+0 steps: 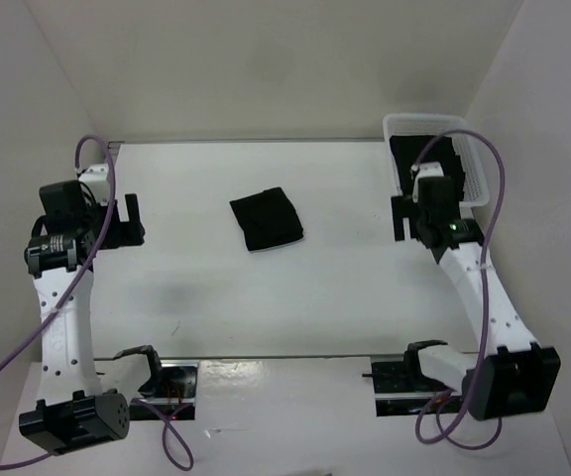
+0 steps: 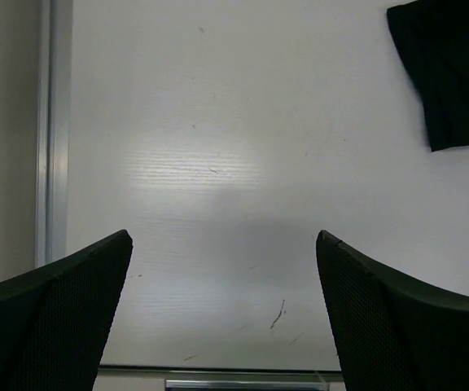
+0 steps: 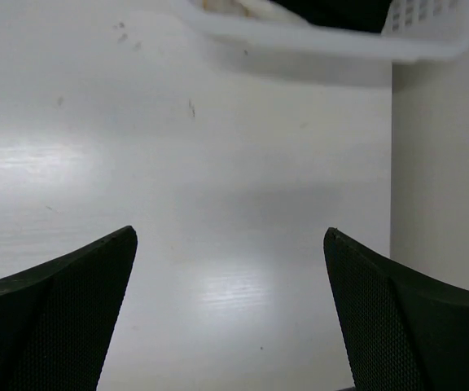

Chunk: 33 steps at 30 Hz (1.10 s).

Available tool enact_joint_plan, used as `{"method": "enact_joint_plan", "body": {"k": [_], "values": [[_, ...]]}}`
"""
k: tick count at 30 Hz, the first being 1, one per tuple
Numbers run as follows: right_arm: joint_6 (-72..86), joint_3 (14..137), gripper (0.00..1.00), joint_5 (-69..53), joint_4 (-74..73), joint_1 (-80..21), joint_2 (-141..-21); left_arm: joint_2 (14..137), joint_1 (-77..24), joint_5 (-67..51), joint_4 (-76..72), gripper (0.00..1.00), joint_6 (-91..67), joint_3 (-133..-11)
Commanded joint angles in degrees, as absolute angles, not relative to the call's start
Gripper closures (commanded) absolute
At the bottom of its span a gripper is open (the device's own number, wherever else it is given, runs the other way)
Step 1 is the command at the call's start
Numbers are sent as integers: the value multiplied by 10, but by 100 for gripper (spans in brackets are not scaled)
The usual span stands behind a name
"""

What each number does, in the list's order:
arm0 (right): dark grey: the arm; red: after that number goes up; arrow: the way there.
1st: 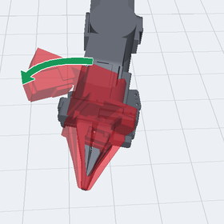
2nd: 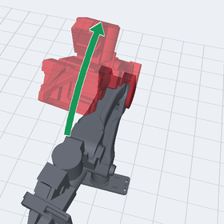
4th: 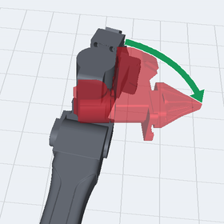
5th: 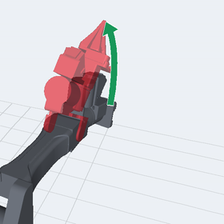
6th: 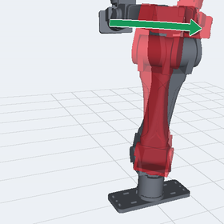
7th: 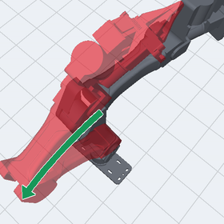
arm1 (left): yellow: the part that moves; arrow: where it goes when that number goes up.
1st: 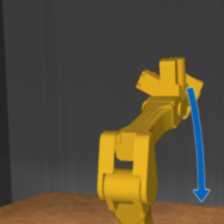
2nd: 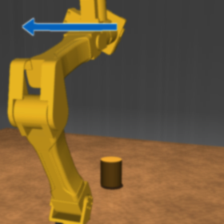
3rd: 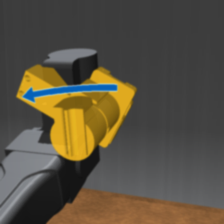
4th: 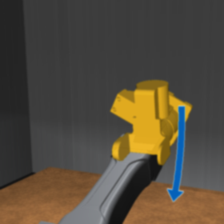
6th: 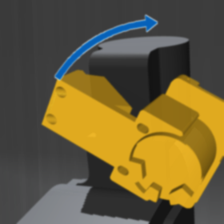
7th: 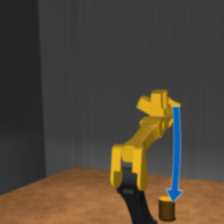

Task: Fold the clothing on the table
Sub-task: Fold the skirt

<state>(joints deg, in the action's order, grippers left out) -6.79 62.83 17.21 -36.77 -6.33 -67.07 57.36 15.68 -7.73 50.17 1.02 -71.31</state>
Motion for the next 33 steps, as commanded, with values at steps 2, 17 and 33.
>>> {"method": "enact_joint_plan", "body": {"k": [2,17,33], "values": [[-33,560,0,153,-347,-4,-500,565,165,-25,439,0,-14,-657],[-47,535,0,73,-301,132,-415,528,177,-19,375,0,-19,-602],[-53,530,0,46,-301,171,-409,523,182,-25,375,0,-19,-602]]}}
